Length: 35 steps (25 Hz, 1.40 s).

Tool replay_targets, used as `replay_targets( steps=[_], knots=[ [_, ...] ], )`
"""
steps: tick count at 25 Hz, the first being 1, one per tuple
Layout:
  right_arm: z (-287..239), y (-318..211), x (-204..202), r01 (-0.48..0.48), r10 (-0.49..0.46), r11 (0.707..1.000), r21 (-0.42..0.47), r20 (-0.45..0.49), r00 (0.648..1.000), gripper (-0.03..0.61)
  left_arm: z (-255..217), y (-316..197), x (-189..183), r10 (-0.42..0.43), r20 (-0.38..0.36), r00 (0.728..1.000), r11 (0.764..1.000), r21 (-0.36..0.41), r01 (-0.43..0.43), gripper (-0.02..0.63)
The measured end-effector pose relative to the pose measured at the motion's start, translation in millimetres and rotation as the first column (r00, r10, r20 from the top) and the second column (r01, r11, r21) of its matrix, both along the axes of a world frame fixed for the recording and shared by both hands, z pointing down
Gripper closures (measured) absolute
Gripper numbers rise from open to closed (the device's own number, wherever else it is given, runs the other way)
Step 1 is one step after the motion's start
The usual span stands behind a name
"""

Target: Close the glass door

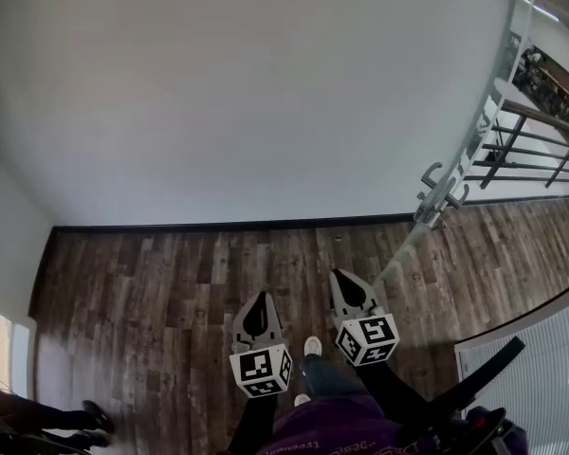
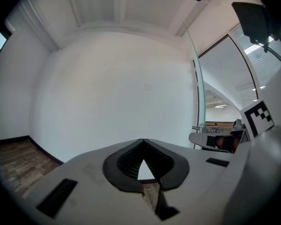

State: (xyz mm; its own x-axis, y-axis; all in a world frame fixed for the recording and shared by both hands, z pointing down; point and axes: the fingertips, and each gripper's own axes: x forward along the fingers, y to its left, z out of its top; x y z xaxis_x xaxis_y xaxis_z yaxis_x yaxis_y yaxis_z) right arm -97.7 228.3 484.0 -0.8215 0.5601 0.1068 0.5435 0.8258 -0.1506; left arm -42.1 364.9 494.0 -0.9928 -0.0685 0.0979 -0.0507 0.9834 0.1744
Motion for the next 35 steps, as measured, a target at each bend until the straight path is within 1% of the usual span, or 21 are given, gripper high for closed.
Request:
replay_targets(
  steps=[6, 11, 16, 19, 22, 27, 31, 35],
  knots=[
    [-6, 18, -71, 0.018, -0.018, 1.0, 0.013, 0.0, 1.0, 0.581, -8, 12, -73, -0.003, 0.008, 1.0, 1.0, 0.008, 0.003, 0.614],
    [-11, 26, -128, 0.018, -0.018, 1.0, 0.017, -0.003, 1.0, 0.581, -8, 19, -130, -0.003, -0.005, 1.0, 1.0, 0.018, 0.003, 0.614],
    [-16, 22, -184, 0.008, -0.007, 1.0, 0.025, -0.007, 1.0, 0.581, -11, 10, -194, 0.028, -0.012, 1.0, 0.999, 0.02, -0.028, 0.614],
    [-18, 13, -211, -0.008, 0.008, 1.0, 0.029, -0.002, 1.0, 0.581, -15, -1, -224, 0.054, -0.004, 0.999, 0.998, 0.017, -0.054, 0.614],
    [-15, 2, -230, -0.031, 0.031, 0.999, 0.027, -0.002, 1.0, 0.581, -11, -15, -245, 0.083, -0.004, 0.997, 0.996, 0.017, -0.083, 0.614],
    [-15, -11, -247, -0.05, 0.05, 0.998, 0.042, 0.011, 0.999, 0.581, -6, -36, -273, 0.133, -0.011, 0.991, 0.991, 0.019, -0.133, 0.614],
    [-13, -30, -258, -0.104, 0.104, 0.994, 0.039, 0.01, 0.995, 0.581, -7, -59, -291, 0.2, -0.008, 0.98, 0.98, 0.012, -0.2, 0.614],
    [-10, -47, -267, -0.158, 0.158, 0.987, 0.034, 0.005, 0.987, 0.581, -3, -80, -309, 0.267, -0.013, 0.964, 0.964, 0.009, -0.267, 0.614]
  ],
)
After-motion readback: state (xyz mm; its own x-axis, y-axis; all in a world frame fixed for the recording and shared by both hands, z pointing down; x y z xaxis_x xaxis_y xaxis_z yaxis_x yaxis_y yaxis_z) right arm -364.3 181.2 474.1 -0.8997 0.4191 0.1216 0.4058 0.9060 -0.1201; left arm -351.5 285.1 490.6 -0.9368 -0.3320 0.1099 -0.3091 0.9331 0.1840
